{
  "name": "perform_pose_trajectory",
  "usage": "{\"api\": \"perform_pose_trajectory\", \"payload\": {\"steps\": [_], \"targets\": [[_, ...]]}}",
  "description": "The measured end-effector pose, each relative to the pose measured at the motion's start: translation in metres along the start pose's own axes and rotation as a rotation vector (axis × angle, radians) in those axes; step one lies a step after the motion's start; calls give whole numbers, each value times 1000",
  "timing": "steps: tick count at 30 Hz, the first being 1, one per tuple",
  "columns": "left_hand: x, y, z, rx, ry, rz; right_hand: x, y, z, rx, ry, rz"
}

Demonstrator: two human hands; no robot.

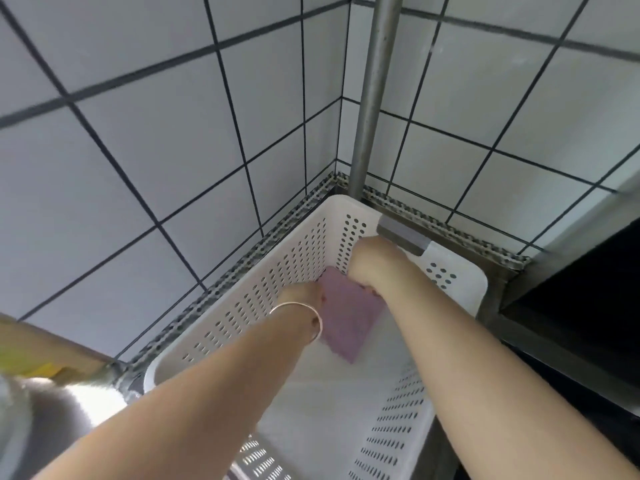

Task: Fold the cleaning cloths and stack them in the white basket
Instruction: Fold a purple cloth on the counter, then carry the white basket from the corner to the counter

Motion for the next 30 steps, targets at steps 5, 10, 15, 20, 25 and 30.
{"api": "perform_pose_trajectory", "payload": {"steps": [5, 10, 15, 20, 25, 30], "targets": [[-86, 78, 92, 166, -568, 112, -50, 89, -6, 323, 336, 416], [-149, 159, 66, 313, -823, 403, -68, 94, 8, 195, 343, 777], [-140, 199, -46, -118, -475, 550, -53, 62, 31, 83, 182, 713], [-129, 143, -127, -593, 40, 254, -38, 46, 42, 70, 83, 603], [-138, 115, -134, -609, 82, 166, -28, 40, 46, 94, 37, 607], [-152, 98, -130, -728, 77, 129, -25, 34, 54, 149, -9, 614]]}}
Point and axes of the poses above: each hand's wrist, its own x-axis towards the middle knuckle, its own y-axis out of the back of the hand, z = x × y, the point moved 9 cm from there along x, towards the middle knuckle, and after that the axes turned 4 degrees about -x, right-handed, at the moved point
